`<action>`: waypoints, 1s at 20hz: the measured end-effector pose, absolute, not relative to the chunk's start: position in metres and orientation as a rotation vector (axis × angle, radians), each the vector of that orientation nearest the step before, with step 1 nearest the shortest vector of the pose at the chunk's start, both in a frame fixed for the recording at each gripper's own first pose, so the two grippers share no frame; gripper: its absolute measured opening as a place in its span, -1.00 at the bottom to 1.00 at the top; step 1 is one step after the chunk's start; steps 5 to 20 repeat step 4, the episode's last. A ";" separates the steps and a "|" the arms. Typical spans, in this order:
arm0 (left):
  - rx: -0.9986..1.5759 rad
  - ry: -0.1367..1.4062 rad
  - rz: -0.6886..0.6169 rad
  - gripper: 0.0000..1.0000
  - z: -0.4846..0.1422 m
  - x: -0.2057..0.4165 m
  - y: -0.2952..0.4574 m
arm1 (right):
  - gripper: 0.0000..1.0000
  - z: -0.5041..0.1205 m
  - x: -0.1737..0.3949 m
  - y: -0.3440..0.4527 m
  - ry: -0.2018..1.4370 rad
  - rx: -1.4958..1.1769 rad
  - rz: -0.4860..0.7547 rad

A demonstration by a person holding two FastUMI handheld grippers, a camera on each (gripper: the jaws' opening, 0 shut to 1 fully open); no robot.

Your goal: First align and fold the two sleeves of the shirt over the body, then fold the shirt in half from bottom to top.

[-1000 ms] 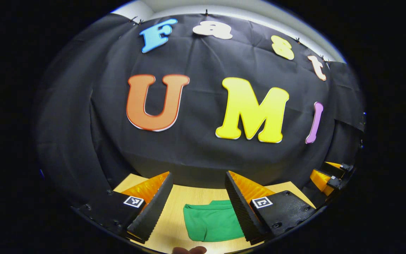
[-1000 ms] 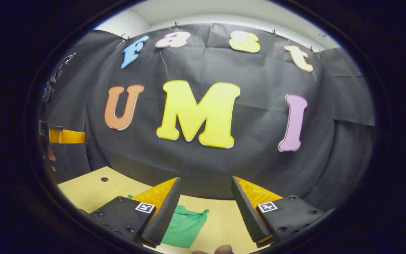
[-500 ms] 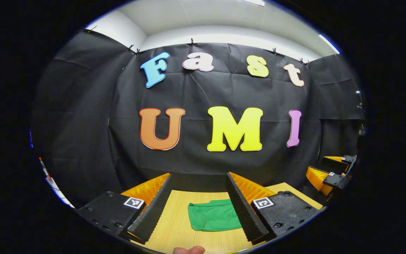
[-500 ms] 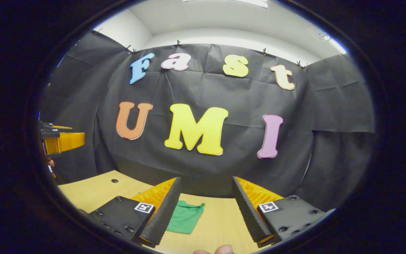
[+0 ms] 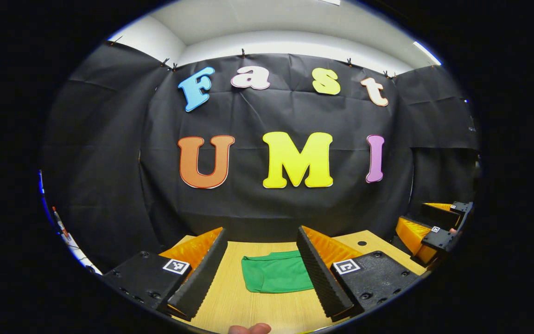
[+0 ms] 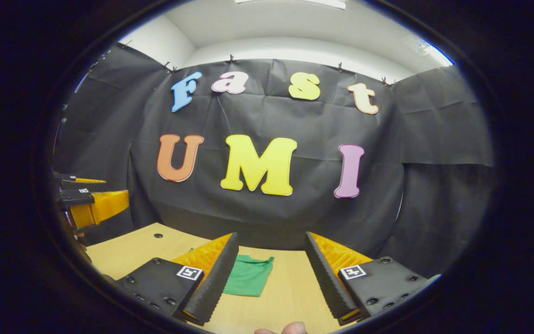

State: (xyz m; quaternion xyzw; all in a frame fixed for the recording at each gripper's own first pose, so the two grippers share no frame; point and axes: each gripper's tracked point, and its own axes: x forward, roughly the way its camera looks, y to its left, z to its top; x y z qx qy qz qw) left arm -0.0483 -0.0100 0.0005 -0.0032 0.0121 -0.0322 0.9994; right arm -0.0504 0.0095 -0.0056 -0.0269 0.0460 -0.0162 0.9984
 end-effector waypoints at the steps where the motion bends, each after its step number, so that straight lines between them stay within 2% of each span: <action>1: -0.010 0.026 -0.061 0.93 0.000 -0.048 -0.010 | 0.70 -0.005 -0.051 0.009 0.089 -0.051 -0.042; 2: -0.012 0.024 -0.056 1.00 0.000 -0.049 -0.010 | 0.83 -0.004 -0.052 0.007 0.087 -0.044 -0.051; 3: -0.012 0.021 -0.051 0.93 0.002 -0.049 -0.009 | 0.70 -0.002 -0.053 0.008 0.086 -0.035 -0.052; 20: -0.011 0.020 -0.047 0.93 0.002 -0.050 -0.008 | 0.70 -0.002 -0.053 0.008 0.086 -0.028 -0.052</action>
